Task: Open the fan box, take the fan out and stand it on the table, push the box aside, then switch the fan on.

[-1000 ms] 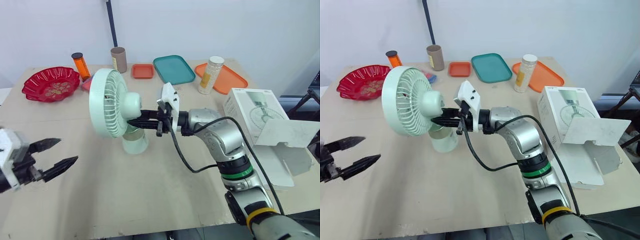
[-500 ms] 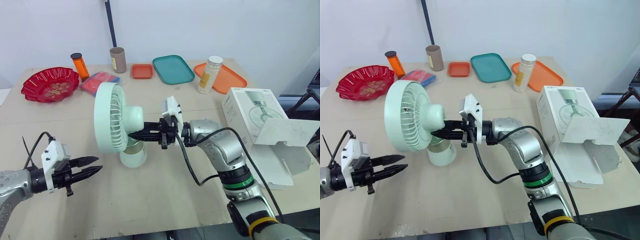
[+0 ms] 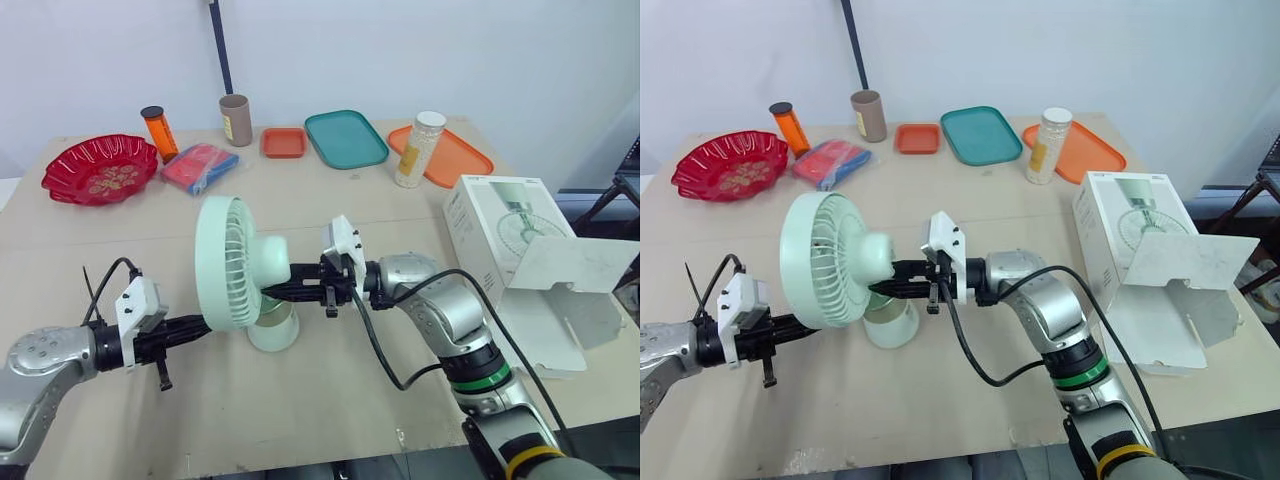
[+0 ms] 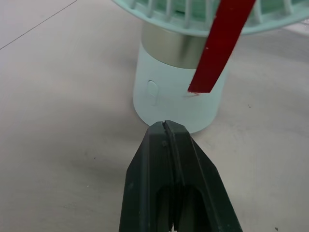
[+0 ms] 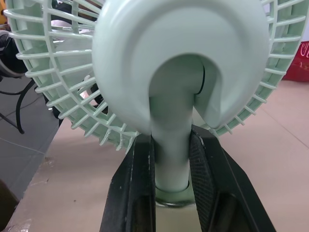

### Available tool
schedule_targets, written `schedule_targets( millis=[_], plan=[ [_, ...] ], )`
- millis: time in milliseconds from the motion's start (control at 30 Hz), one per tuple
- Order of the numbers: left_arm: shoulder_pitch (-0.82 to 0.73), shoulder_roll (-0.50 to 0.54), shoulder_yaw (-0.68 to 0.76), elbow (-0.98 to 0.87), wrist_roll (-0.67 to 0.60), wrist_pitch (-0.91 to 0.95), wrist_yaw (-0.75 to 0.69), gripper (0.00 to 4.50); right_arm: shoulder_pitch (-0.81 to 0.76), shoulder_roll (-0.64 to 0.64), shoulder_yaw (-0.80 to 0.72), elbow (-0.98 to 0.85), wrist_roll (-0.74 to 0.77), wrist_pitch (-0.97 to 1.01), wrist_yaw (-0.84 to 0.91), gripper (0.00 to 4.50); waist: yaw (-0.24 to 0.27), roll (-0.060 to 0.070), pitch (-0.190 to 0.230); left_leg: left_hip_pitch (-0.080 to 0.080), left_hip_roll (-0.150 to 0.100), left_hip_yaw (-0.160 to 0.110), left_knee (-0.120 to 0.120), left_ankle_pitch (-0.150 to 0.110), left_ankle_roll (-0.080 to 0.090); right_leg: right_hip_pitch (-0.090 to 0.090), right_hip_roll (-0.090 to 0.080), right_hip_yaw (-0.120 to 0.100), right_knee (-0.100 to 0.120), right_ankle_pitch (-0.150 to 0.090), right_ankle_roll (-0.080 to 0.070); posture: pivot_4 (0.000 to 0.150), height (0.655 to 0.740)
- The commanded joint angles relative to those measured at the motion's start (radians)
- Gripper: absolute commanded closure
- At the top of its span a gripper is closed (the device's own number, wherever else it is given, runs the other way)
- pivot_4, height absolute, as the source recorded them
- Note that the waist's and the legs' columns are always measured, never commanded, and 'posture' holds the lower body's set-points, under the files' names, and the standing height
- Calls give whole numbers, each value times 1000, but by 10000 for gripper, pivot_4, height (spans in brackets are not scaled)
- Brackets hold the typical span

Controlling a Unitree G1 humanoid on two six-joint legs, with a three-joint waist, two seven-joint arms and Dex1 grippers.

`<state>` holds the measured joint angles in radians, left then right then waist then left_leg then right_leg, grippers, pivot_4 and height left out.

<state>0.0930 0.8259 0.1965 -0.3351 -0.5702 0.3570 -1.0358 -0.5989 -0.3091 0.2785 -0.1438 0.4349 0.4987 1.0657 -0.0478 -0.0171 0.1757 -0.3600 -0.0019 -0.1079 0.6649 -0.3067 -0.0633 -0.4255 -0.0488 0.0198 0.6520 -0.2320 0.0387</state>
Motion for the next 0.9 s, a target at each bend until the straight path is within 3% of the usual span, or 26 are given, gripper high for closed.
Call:
schedule_targets(
  millis=[33,900],
  plan=[
    [-7,1,-1,-13,-4,0,-17,44617,-3,6,-7,-83,27,-16,0,40581,-1,0,0,0,0,0,0,0,0,0,0,0,0,0,0,1500,7255],
    [-177,-87,-160,126,99,-53,-50,44617,22,-14,13,-92,19,-30,21,40581,0,0,0,0,0,0,3,0,0,0,0,0,2,0,0,1500,7255]
  ],
)
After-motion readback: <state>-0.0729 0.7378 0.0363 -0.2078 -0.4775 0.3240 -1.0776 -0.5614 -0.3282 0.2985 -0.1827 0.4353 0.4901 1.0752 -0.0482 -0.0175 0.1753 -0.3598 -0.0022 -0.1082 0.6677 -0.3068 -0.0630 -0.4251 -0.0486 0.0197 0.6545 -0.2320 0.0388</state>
